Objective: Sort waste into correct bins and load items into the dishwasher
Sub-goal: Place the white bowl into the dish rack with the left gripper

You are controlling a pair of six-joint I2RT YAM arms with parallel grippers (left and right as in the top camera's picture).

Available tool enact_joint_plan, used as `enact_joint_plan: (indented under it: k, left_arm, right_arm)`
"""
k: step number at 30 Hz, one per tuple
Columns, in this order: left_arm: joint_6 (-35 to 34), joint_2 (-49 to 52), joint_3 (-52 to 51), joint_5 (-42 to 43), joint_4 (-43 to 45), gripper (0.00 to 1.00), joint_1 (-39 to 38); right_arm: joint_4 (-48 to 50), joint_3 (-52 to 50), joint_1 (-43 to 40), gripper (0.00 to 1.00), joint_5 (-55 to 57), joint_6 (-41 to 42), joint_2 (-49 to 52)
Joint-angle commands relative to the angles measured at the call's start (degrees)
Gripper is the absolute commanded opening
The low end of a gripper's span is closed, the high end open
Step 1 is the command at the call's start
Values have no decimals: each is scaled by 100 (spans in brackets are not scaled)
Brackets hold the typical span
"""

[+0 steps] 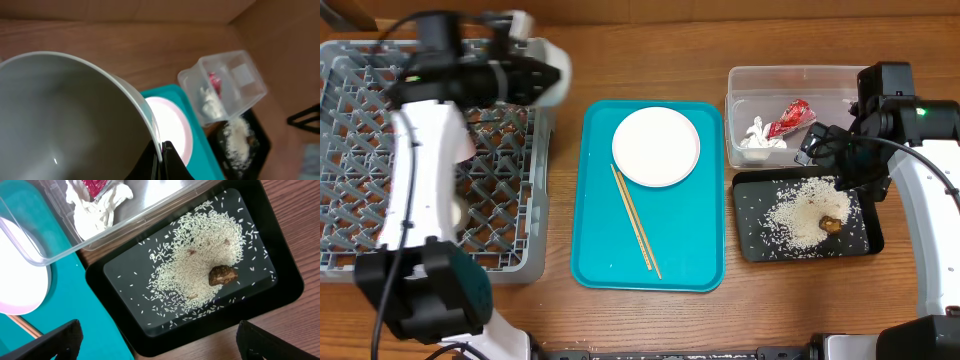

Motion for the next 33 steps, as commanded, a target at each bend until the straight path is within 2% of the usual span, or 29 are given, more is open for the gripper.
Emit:
enact_joint_plan:
  k: [1,5,7,11,16,17,18,19,20,21,22,23,24,31,33]
  left_arm:
    - [332,343,70,1731,20,4,610]
    - [326,942,70,2767,245,4,1051]
    - [321,1222,70,3005,337,4,1193]
    - [275,1908,68,3045,317,4,1696]
    - [284,2065,68,3014,122,4,2203]
    - [282,2065,68,2931,101,7,2269]
    - [282,2065,68,2852,76,20,2312]
    - [280,2065,68,2767,31,49,2361]
    - [282,2065,68,2656,-70,68,2411]
    - [282,2065,68,2597,-125,72,2437]
    - [282,2063,68,2579,-208,84,2470]
    - [278,2063,68,2590,-251,89,2492]
    - [278,2059,70,2623,-343,100,2546]
    - [280,1534,74,2400,-684,100,2896]
    - [280,1082,74,1958,-671,100,2929]
  right_arm:
    - [13,136,-13,100,55,-17,-175]
    - [13,136,-13,100,55,-15,-175]
    - [13,136,-13,100,55,-15,-175]
    - [9,136,-13,100,55,-15,-175]
    - [-9,136,-13,100,55,-13,-175]
    - [-11,136,-13,100,52,-13,-175]
    - [-13,136,-13,100,52,-13,-175]
    - [-13,136,-13,100,52,-13,-175]
    - [-13,136,-13,100,52,-13,-175]
    - [-13,136,-13,100,52,-13,-175]
    - [-13,136,-13,100,52,-13,-175]
    - [-15,136,-13,100,52,-13,-175]
    - [-15,136,-13,100,52,-15,-175]
    - [-15,136,-13,100,55,-17,-175]
    - [-35,136,-13,100,55,-20,-175]
